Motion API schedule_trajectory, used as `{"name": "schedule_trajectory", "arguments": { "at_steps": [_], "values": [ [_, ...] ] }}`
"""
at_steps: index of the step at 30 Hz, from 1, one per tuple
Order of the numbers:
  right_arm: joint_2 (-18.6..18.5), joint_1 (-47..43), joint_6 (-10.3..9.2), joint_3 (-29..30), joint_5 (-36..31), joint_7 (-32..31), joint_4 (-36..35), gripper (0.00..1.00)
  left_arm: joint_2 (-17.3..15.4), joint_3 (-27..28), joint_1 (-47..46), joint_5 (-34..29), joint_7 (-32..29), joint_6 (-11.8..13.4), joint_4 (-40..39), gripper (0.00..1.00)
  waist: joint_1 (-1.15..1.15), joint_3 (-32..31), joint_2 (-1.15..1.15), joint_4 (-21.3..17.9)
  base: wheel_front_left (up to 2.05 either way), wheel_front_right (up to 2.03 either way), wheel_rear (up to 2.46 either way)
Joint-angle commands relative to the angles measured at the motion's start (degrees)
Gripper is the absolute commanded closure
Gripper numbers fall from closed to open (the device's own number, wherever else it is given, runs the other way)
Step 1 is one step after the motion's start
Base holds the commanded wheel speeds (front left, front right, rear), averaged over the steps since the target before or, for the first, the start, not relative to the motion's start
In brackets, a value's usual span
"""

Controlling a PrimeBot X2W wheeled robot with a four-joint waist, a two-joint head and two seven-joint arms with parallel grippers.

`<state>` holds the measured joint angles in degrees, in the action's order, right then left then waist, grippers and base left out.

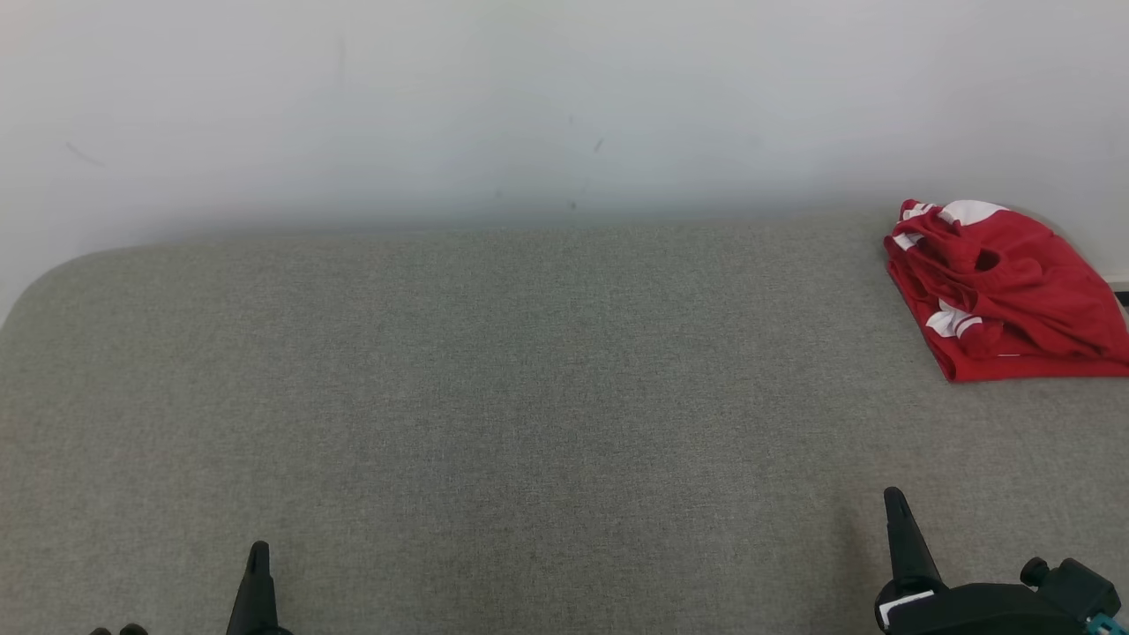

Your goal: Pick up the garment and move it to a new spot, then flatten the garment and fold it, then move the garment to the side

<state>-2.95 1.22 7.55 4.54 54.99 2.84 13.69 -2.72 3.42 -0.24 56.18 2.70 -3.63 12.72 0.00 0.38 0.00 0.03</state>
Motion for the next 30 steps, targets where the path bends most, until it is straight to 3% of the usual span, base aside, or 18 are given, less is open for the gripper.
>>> {"name": "schedule_trajectory", "arguments": {
  "at_steps": [1,30],
  "values": [
    [0.05,1.10,-0.05,0.24,2.42,-0.63,-0.49,1.00,-0.18,0.31,-1.37,2.18,-0.56,-0.53,-0.26,1.00,0.00,-0.01,0.00,0.00,0.00,0.00,0.00],
    [0.08,3.09,-0.08,1.12,19.16,-4.92,-0.13,1.00,-0.21,1.73,-3.83,18.33,-4.78,-2.21,0.48,1.00,0.00,-0.08,0.00,-0.01,0.00,0.00,0.00]
  ]
}}
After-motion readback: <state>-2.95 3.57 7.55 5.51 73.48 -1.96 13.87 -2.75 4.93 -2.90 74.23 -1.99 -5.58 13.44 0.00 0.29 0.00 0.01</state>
